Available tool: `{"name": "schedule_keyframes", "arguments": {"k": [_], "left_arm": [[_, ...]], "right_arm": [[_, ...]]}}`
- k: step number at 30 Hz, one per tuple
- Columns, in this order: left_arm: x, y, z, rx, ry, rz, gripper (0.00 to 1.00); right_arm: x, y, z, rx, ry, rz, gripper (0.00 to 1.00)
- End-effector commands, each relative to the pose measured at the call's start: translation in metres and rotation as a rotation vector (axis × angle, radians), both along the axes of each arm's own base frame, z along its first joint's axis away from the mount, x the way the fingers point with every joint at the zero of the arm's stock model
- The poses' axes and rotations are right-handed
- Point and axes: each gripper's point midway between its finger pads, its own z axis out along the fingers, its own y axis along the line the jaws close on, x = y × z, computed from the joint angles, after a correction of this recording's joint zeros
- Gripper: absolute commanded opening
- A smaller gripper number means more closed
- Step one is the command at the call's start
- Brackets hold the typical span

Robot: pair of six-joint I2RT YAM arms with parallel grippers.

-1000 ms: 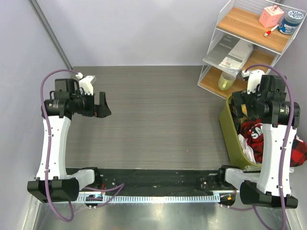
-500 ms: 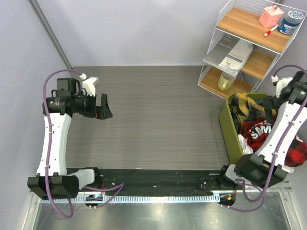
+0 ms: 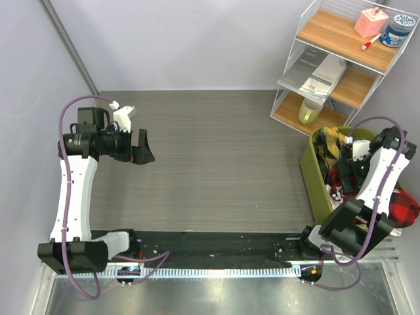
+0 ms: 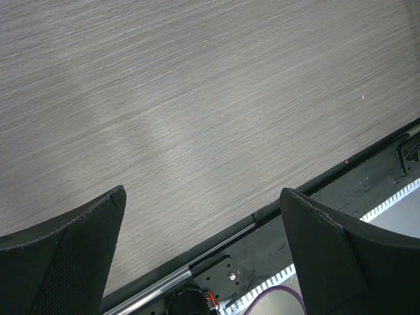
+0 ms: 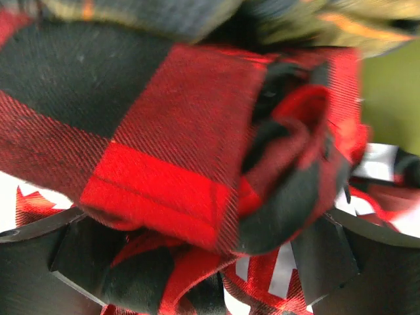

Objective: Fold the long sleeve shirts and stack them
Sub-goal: Grab the shirt from the pile, then move the shirt to the center of the board

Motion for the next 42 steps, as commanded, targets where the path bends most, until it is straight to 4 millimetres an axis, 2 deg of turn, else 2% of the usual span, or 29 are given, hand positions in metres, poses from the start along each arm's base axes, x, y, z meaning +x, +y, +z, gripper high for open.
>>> {"name": "schedule_keyframes", "arguments": {"k": [1, 2, 3, 4, 5, 6, 7, 8, 9, 11, 12, 13, 14, 15, 20, 24, 28, 29, 30, 32, 33, 34, 35, 36, 37, 38, 39, 40, 42], "left_arm": [[-0.001, -0.005, 0.002, -0.017, -0.009, -0.03, 1.0], [0.0, -0.005, 0.002, -0.02, -0.009, -0.028, 1.0], [0.001, -0.005, 0.003, -0.023, -0.011, -0.026, 1.0], [0.002, -0.006, 0.004, -0.026, -0.013, -0.027, 1.0], [0.003, -0.006, 0.005, -0.03, -0.013, -0.027, 1.0], [0.005, -0.006, 0.004, -0.032, -0.01, -0.025, 1.0], [0.006, -0.006, 0.005, -0.032, -0.012, -0.024, 1.0], [0.008, -0.006, 0.007, -0.03, -0.016, -0.022, 1.0], [0.009, -0.005, 0.008, -0.027, -0.021, -0.019, 1.0], [0.013, -0.002, 0.011, -0.01, -0.037, -0.003, 1.0], [0.015, -0.001, 0.013, -0.005, -0.045, 0.001, 1.0], [0.017, 0.001, 0.015, 0.001, -0.056, 0.004, 1.0], [0.018, 0.002, 0.017, 0.009, -0.068, 0.012, 1.0], [0.022, 0.003, 0.021, 0.011, -0.082, 0.016, 1.0], [0.033, 0.008, 0.034, 0.003, -0.107, 0.092, 1.0], [0.046, 0.015, 0.054, -0.018, -0.16, 0.159, 1.0], [0.054, 0.022, 0.067, -0.07, -0.181, 0.242, 1.0], [0.056, 0.026, 0.07, -0.077, -0.193, 0.264, 1.0], [0.057, 0.027, 0.072, -0.094, -0.192, 0.287, 1.0], [0.061, 0.032, 0.074, -0.104, -0.204, 0.313, 1.0], [0.062, 0.033, 0.075, -0.107, -0.205, 0.318, 1.0], [0.063, 0.034, 0.076, -0.103, -0.206, 0.324, 1.0], [0.064, 0.035, 0.075, -0.099, -0.203, 0.328, 1.0], [0.065, 0.037, 0.074, -0.094, -0.201, 0.332, 1.0], [0.065, 0.038, 0.073, -0.089, -0.197, 0.336, 1.0], [0.065, 0.04, 0.071, -0.078, -0.193, 0.345, 1.0], [0.064, 0.042, 0.069, -0.07, -0.189, 0.353, 1.0], [0.064, 0.045, 0.068, -0.063, -0.193, 0.364, 1.0], [0.061, 0.05, 0.067, -0.042, -0.195, 0.387, 1.0]], "right_arm": [[-0.048, 0.04, -0.004, 0.119, 0.114, 0.025, 1.0], [-0.048, 0.041, -0.003, 0.117, 0.104, 0.021, 0.88], [-0.045, 0.04, 0.001, 0.106, 0.087, 0.016, 0.7], [-0.039, 0.043, 0.007, 0.113, 0.041, 0.012, 0.33], [-0.034, 0.042, 0.015, 0.102, 0.003, 0.001, 0.19], [-0.023, 0.036, 0.035, 0.059, -0.068, -0.003, 0.05], [-0.015, 0.036, 0.048, 0.05, -0.13, -0.002, 0.01], [-0.009, 0.036, 0.064, 0.024, -0.193, -0.004, 0.01], [0.002, 0.032, 0.096, -0.028, -0.296, -0.005, 0.01], [0.018, 0.048, 0.138, -0.029, -0.484, 0.044, 0.01], [0.025, 0.058, 0.175, -0.052, -0.618, 0.069, 0.01], [0.029, 0.07, 0.194, -0.037, -0.698, 0.099, 0.01], [0.036, 0.09, 0.212, 0.029, -0.794, 0.154, 0.01], [0.04, 0.1, 0.236, 0.036, -0.874, 0.18, 0.01], [0.059, 0.153, 0.292, 0.314, -1.086, 0.274, 0.01], [0.074, 0.174, 0.331, 0.511, -1.205, 0.3, 0.01], [0.087, 0.188, 0.386, 0.605, -1.366, 0.409, 0.01], [0.091, 0.19, 0.39, 0.728, -1.355, 0.328, 0.01], [0.095, 0.196, 0.413, 0.717, -1.432, 0.425, 0.01], [0.11, 0.201, 0.424, 0.828, -1.433, 0.399, 0.01], [0.122, 0.217, 0.413, 0.905, -1.355, 0.393, 0.01], [0.142, 0.221, 0.404, 0.882, -1.327, 0.331, 0.01], [0.173, 0.223, 0.402, 0.779, -1.322, 0.391, 0.01], [0.181, 0.236, 0.375, 0.793, -1.2, 0.341, 0.01], [0.188, 0.264, 0.371, 0.809, -1.172, 0.385, 0.01], [0.2, 0.273, 0.359, 0.823, -1.139, 0.376, 0.01], [0.208, 0.284, 0.364, 0.822, -1.174, 0.412, 0.01], [0.207, 0.312, 0.361, 0.815, -1.17, 0.456, 0.01], [0.211, 0.339, 0.358, 0.784, -1.174, 0.536, 0.01]]}}
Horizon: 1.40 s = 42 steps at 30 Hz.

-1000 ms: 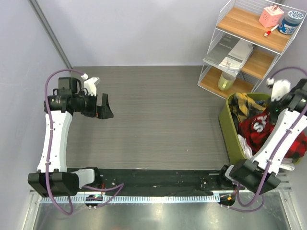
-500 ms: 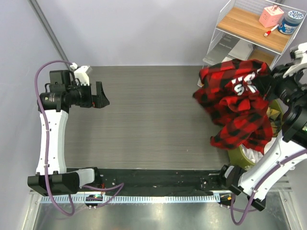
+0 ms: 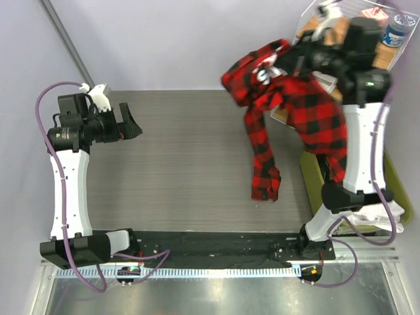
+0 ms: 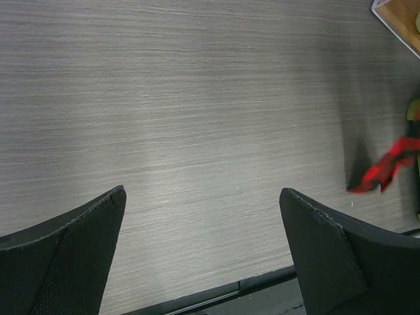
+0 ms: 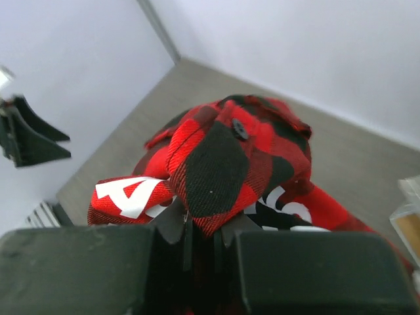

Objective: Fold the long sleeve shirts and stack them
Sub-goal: Move the shirt to the center of the board

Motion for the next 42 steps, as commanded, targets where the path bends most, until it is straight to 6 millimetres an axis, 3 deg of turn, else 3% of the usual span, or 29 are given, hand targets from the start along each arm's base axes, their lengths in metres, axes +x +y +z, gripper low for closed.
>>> {"name": "schedule_keyframes", "arguments": {"k": [1, 2, 5, 6, 9, 12, 15, 16, 18, 19, 21, 22, 24, 25, 27, 28, 29, 30, 31, 32, 33, 35, 38, 42], "left_arm": [[0.005, 0.015, 0.014, 0.041, -0.061, 0.072, 1.0], [0.004, 0.02, 0.015, 0.052, -0.066, 0.09, 1.0], [0.002, 0.03, 0.017, 0.05, -0.074, 0.151, 1.0], [0.001, 0.032, 0.017, 0.035, -0.065, 0.168, 1.0], [0.005, 0.04, 0.014, -0.035, -0.029, 0.218, 1.0], [0.01, 0.046, 0.011, -0.1, -0.011, 0.246, 1.0], [0.012, 0.05, 0.012, -0.115, -0.017, 0.261, 1.0], [0.012, 0.051, 0.011, -0.114, -0.022, 0.263, 1.0], [0.01, 0.052, 0.014, -0.111, -0.034, 0.269, 1.0], [0.01, 0.054, 0.014, -0.108, -0.034, 0.275, 1.0], [0.007, 0.055, 0.016, -0.104, -0.042, 0.277, 1.0], [0.006, 0.056, 0.017, -0.098, -0.045, 0.281, 1.0], [0.002, 0.057, 0.018, -0.088, -0.055, 0.282, 1.0], [0.001, 0.057, 0.019, -0.076, -0.063, 0.275, 1.0], [-0.004, 0.053, 0.016, -0.073, -0.063, 0.249, 1.0], [-0.006, 0.05, 0.014, -0.067, -0.063, 0.218, 1.0], [-0.009, 0.044, 0.013, -0.078, -0.062, 0.179, 1.0], [-0.014, 0.039, 0.006, -0.084, -0.044, 0.15, 1.0], [-0.016, 0.037, 0.002, -0.054, -0.048, 0.107, 1.0], [-0.02, 0.032, -0.002, -0.055, -0.044, 0.064, 1.0], [-0.028, 0.027, -0.014, -0.058, -0.005, 0.029, 1.0], [-0.037, 0.027, -0.03, 0.007, 0.013, -0.063, 1.0], [-0.059, 0.021, -0.071, 0.048, 0.116, -0.202, 1.0], [-0.068, 0.01, -0.108, 0.03, 0.155, -0.305, 1.0]], "right_arm": [[-0.005, 0.047, 0.017, -0.098, -0.14, -0.016, 0.01], [-0.014, 0.062, 0.032, -0.087, -0.191, -0.002, 0.01], [-0.022, 0.08, 0.071, -0.007, -0.306, 0.002, 0.01], [-0.027, 0.084, 0.092, 0.031, -0.377, 0.005, 0.01], [-0.037, 0.095, 0.126, 0.12, -0.48, -0.009, 0.01], [-0.042, 0.11, 0.145, 0.203, -0.54, 0.015, 0.01], [-0.04, 0.131, 0.153, 0.249, -0.569, 0.035, 0.01], [-0.03, 0.145, 0.145, 0.247, -0.556, 0.044, 0.01], [-0.045, 0.159, 0.159, 0.282, -0.601, 0.075, 0.01], [-0.04, 0.163, 0.157, 0.286, -0.597, 0.051, 0.01], [-0.045, 0.168, 0.162, 0.307, -0.619, 0.047, 0.01], [-0.036, 0.169, 0.153, 0.296, -0.597, 0.02, 0.01], [-0.034, 0.159, 0.15, 0.279, -0.584, -0.03, 0.01], [-0.019, 0.164, 0.124, 0.23, -0.529, -0.059, 0.01], [-0.022, 0.157, 0.103, 0.183, -0.491, -0.072, 0.02], [-0.008, 0.169, 0.05, 0.09, -0.405, -0.052, 0.11], [-0.009, 0.174, 0.02, 0.029, -0.359, -0.014, 0.38], [-0.019, 0.168, 0.003, -0.013, -0.336, 0.003, 0.53], [-0.012, 0.17, -0.067, -0.139, -0.233, 0.024, 0.67], [-0.011, 0.157, -0.105, -0.209, -0.157, 0.015, 0.92], [-0.02, 0.141, -0.151, -0.273, -0.072, 0.011, 0.99], [-0.022, 0.103, -0.196, -0.314, 0.068, -0.001, 1.0], [-0.039, 0.072, -0.243, -0.369, 0.22, 0.017, 1.0], [-0.057, 0.082, -0.281, -0.401, 0.302, 0.152, 1.0]]}}
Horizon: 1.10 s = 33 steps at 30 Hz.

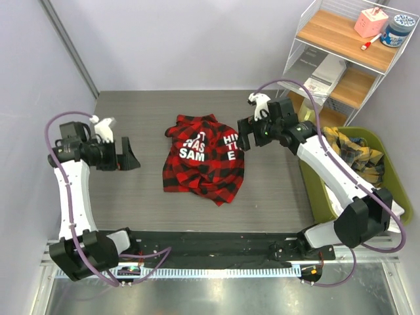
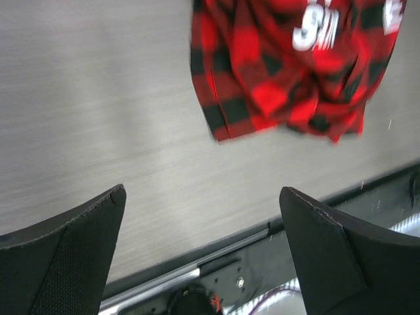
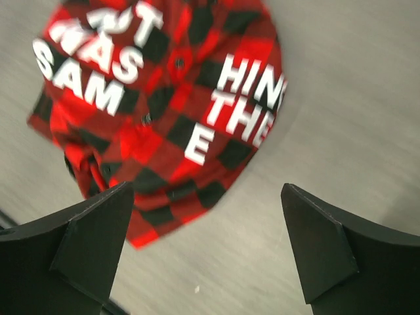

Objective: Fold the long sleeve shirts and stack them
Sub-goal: Move the shirt to the center of the board

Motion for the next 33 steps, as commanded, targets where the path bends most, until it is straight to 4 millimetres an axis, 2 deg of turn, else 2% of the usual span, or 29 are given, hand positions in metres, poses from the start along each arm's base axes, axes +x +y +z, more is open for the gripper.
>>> {"name": "schedule_keyframes", "arguments": {"k": [1, 4, 5, 7, 8, 9, 10, 11, 12, 14, 15, 18, 23, 24, 26, 27, 28, 30, 31, 33], "left_arm": [[-0.01, -0.014, -0.032, 0.001, 0.011, -0.178, 1.0], [0.007, -0.025, -0.055, -0.044, 0.052, -0.162, 0.95], [0.016, -0.034, -0.067, -0.052, 0.076, -0.188, 0.9], [0.024, -0.041, -0.082, -0.043, 0.129, -0.159, 0.85], [0.035, -0.049, -0.093, -0.037, 0.138, -0.169, 0.82], [0.04, -0.054, -0.097, -0.048, 0.156, -0.153, 0.81], [0.045, -0.06, -0.101, -0.058, 0.17, -0.156, 0.8], [0.053, -0.069, -0.11, -0.049, 0.184, -0.172, 0.78], [0.057, -0.074, -0.116, -0.047, 0.197, -0.174, 0.78], [0.062, -0.087, -0.128, -0.02, 0.219, -0.187, 0.79], [0.069, -0.089, -0.141, -0.003, 0.227, -0.19, 0.79], [0.079, -0.097, -0.164, 0.01, 0.271, -0.185, 0.77], [0.094, -0.11, -0.188, 0.049, 0.314, -0.204, 0.64], [0.096, -0.109, -0.193, 0.074, 0.319, -0.2, 0.61], [0.105, -0.11, -0.2, 0.109, 0.328, -0.174, 0.5], [0.109, -0.107, -0.202, 0.122, 0.332, -0.155, 0.44], [0.117, -0.097, -0.207, 0.166, 0.344, -0.122, 0.32], [0.129, -0.087, -0.205, 0.186, 0.345, -0.093, 0.17], [0.135, -0.076, -0.204, 0.174, 0.355, -0.062, 0.03], [0.154, -0.068, -0.189, 0.123, 0.341, -0.046, 0.0]], "right_arm": [[-0.028, 0.02, -0.009, 0.044, 0.047, 0.17, 0.99], [-0.018, 0.028, -0.022, 0.038, 0.061, 0.194, 0.95], [-0.012, 0.031, -0.037, 0.019, 0.09, 0.207, 0.93], [0.002, 0.036, -0.038, 0.015, 0.093, 0.21, 0.89], [0.008, 0.04, -0.053, 0.0, 0.129, 0.216, 0.87], [0.018, 0.044, -0.051, -0.006, 0.116, 0.227, 0.85], [0.022, 0.045, -0.057, -0.012, 0.134, 0.228, 0.83], [0.027, 0.047, -0.073, -0.018, 0.178, 0.23, 0.82], [0.035, 0.05, -0.071, -0.011, 0.169, 0.236, 0.82], [0.043, 0.053, -0.081, -0.019, 0.197, 0.239, 0.8], [0.049, 0.055, -0.091, -0.027, 0.216, 0.239, 0.79], [0.053, 0.055, -0.113, -0.046, 0.273, 0.241, 0.72], [0.028, 0.048, -0.142, -0.067, 0.375, 0.27, 0.52], [0.015, 0.045, -0.153, -0.066, 0.419, 0.279, 0.5], [0.0, 0.044, -0.157, -0.052, 0.458, 0.291, 0.45], [-0.016, 0.044, -0.166, -0.04, 0.503, 0.309, 0.42], [-0.022, 0.045, -0.165, -0.039, 0.504, 0.319, 0.41], [-0.035, 0.045, -0.171, -0.04, 0.533, 0.329, 0.4], [-0.035, 0.047, -0.169, -0.027, 0.535, 0.328, 0.4], [-0.028, 0.052, -0.161, -0.009, 0.519, 0.321, 0.4]]}}
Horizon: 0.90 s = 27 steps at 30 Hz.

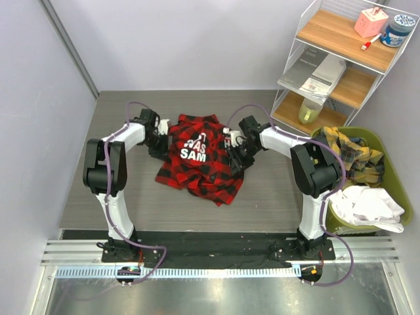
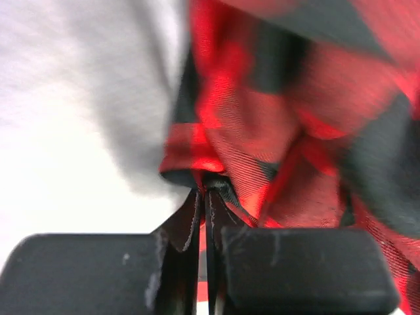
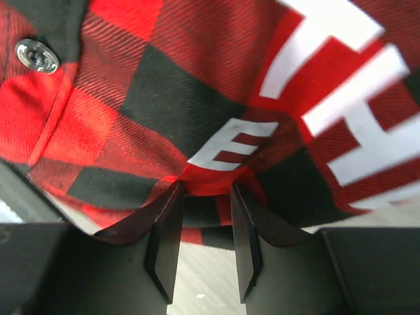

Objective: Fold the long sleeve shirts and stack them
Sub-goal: Flatten the shirt out

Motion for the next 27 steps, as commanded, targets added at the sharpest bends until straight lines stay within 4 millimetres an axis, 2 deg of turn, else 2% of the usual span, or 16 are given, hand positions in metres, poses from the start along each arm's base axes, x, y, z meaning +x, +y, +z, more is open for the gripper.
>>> {"name": "schedule_keyframes", "arguments": {"k": [1, 4, 6, 8, 10, 12, 14, 15, 16, 18, 21, 22, 23, 24, 26, 27], "left_arm": [[0.051, 0.047, 0.028, 0.005, -0.08, 0.132, 0.0], [0.09, 0.075, 0.077, -0.029, -0.213, 0.174, 0.0], [0.109, 0.076, 0.127, -0.074, -0.316, 0.137, 0.0], [0.111, 0.055, 0.173, -0.182, -0.381, 0.066, 0.0], [0.107, 0.031, 0.24, -0.248, -0.515, -0.013, 0.0], [0.076, -0.025, 0.309, -0.368, -0.603, -0.179, 0.0], [0.04, -0.065, 0.342, -0.413, -0.649, -0.346, 0.0], [0.0, -0.106, 0.369, -0.495, -0.668, -0.485, 0.0], [-0.027, -0.125, 0.383, -0.539, -0.674, -0.557, 0.0], [-0.092, -0.177, 0.396, -0.61, -0.682, -0.763, 0.0], [-0.19, -0.215, 0.398, -0.66, -0.715, -1.031, 0.0], [-0.209, -0.215, 0.395, -0.645, -0.726, -1.069, 0.0], [-0.226, -0.217, 0.372, -0.629, -0.649, -1.115, 0.04], [-0.239, -0.218, 0.359, -0.615, -0.624, -1.172, 0.29], [-0.232, -0.203, 0.333, -0.514, -0.587, -1.133, 0.58], [-0.213, -0.193, 0.328, -0.453, -0.6, -1.056, 0.73]], "right_arm": [[0.007, 0.021, 0.042, 0.11, -0.058, 0.015, 0.41], [0.016, 0.031, 0.068, 0.174, -0.092, 0.023, 0.47], [0.022, 0.032, 0.087, 0.203, -0.129, 0.024, 0.56], [0.031, 0.026, 0.102, 0.221, -0.154, 0.002, 0.61], [0.045, 0.01, 0.115, 0.239, -0.165, -0.063, 0.63], [0.062, -0.006, 0.128, 0.249, -0.188, -0.12, 0.66], [0.084, -0.031, 0.141, 0.259, -0.212, -0.202, 0.69], [0.087, -0.039, 0.144, 0.256, -0.203, -0.223, 0.69], [0.092, -0.046, 0.147, 0.254, -0.204, -0.24, 0.7], [0.101, -0.062, 0.162, 0.254, -0.224, -0.267, 0.72], [0.103, -0.074, 0.176, 0.236, -0.255, -0.264, 0.74], [0.101, -0.076, 0.181, 0.232, -0.267, -0.257, 0.74], [0.1, -0.077, 0.185, 0.224, -0.285, -0.239, 0.77], [0.097, -0.079, 0.185, 0.215, -0.28, -0.235, 0.78], [0.091, -0.08, 0.186, 0.206, -0.284, -0.219, 0.81], [0.088, -0.082, 0.183, 0.195, -0.281, -0.208, 0.82]]}}
